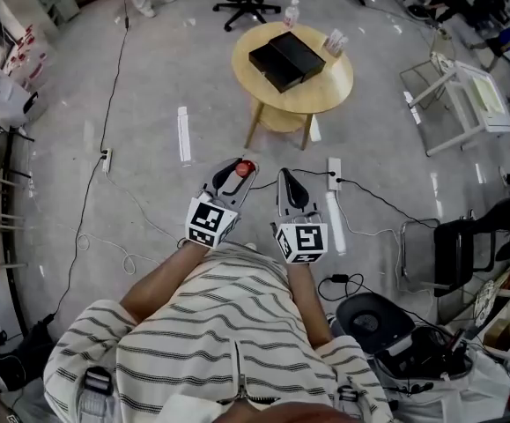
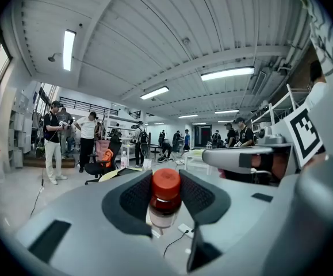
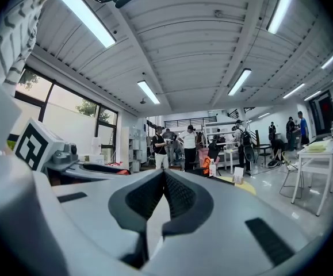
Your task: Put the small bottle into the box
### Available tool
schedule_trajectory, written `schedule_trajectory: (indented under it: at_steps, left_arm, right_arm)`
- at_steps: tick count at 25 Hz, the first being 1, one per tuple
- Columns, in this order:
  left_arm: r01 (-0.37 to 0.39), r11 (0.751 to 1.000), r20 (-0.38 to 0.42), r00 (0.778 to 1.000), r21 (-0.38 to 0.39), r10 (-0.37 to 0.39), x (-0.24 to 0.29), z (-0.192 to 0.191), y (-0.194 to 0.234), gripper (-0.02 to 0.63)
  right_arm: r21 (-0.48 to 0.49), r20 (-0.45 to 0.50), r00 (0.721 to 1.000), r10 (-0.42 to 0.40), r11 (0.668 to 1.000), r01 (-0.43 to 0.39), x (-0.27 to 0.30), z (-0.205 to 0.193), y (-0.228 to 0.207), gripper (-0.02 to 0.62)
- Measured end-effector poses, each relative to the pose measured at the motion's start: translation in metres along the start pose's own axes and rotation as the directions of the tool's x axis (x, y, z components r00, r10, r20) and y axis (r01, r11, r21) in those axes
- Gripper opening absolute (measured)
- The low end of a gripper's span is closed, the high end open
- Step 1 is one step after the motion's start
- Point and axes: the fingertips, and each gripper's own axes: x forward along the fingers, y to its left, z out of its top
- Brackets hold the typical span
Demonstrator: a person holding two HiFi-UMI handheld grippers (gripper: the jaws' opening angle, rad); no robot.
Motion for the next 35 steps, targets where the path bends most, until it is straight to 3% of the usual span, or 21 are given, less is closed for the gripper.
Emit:
schedule_trajectory:
  at_steps: [17,27,35]
  left_arm:
    - [-0.013,1.0,-0.031,0.999,-0.002,0.013,0.017,-0.015,-0.018,0.153]
    - [0.008,1.0,-0.046,0.999,0.001,-0.008,0.054,-0.017,0.01,0.153]
    - [0.016,1.0,-0.043,0.999,-0.015,-0.017,0.108,-0.009,0.057,0.153]
  right_arm:
    - [0.027,-0.034,0.999,-0.04,0.999,0.041,-0.007,-0.02,-0.041,0.009]
    - [0.039,-0.039,0.998,-0.057,0.998,0.058,0.035,-0.022,-0.059,0.009]
    - [0.028,-0.067,0.997,-0.042,0.999,0.043,0.098,-0.024,-0.081,0.009]
